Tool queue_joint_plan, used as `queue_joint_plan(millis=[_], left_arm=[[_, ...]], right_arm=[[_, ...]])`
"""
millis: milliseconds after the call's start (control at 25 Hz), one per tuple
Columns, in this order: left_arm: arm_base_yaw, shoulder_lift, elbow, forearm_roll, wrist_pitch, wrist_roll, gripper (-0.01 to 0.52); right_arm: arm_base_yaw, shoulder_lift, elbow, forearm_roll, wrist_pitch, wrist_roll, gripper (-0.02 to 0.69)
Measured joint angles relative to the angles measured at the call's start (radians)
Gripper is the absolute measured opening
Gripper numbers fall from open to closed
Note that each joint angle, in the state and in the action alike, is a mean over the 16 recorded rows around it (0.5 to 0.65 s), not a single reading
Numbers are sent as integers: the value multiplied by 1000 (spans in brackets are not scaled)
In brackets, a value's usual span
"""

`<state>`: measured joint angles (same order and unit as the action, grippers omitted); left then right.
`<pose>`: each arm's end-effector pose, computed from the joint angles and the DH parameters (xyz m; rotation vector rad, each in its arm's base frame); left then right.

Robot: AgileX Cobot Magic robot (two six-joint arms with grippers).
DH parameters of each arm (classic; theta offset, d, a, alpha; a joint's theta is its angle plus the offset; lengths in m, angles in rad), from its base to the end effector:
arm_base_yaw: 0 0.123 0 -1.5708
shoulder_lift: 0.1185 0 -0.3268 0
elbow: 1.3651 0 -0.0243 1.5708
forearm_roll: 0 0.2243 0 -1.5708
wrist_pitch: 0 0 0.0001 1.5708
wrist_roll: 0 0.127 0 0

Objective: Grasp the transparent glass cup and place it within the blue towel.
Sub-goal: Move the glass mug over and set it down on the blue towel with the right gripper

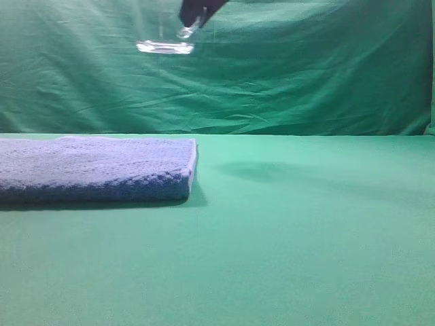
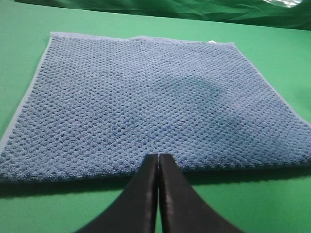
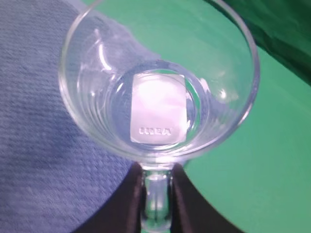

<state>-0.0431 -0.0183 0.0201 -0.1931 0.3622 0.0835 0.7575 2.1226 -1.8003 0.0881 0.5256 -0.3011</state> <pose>0.0179 -0.0094 0.1651 -0.0023 1.8438 -0.1609 0.3731 0.3605 0.2631 -1.1283 2.0621 0.3159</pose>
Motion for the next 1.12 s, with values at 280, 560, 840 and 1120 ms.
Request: queue_joint_plan(millis=[280, 560, 840, 1120], left_arm=[[0, 0, 0, 0, 0, 0, 0], [0, 0, 0, 0, 0, 0, 0], [0, 0, 0, 0, 0, 0, 0], [0, 0, 0, 0, 0, 0, 0]], right_arm=[[50, 138, -82, 3, 4, -1, 103], [60, 171, -94, 2, 47, 2, 228], [58, 79, -96, -67, 183, 71, 297], [35, -117, -82, -188, 353, 227, 175]])
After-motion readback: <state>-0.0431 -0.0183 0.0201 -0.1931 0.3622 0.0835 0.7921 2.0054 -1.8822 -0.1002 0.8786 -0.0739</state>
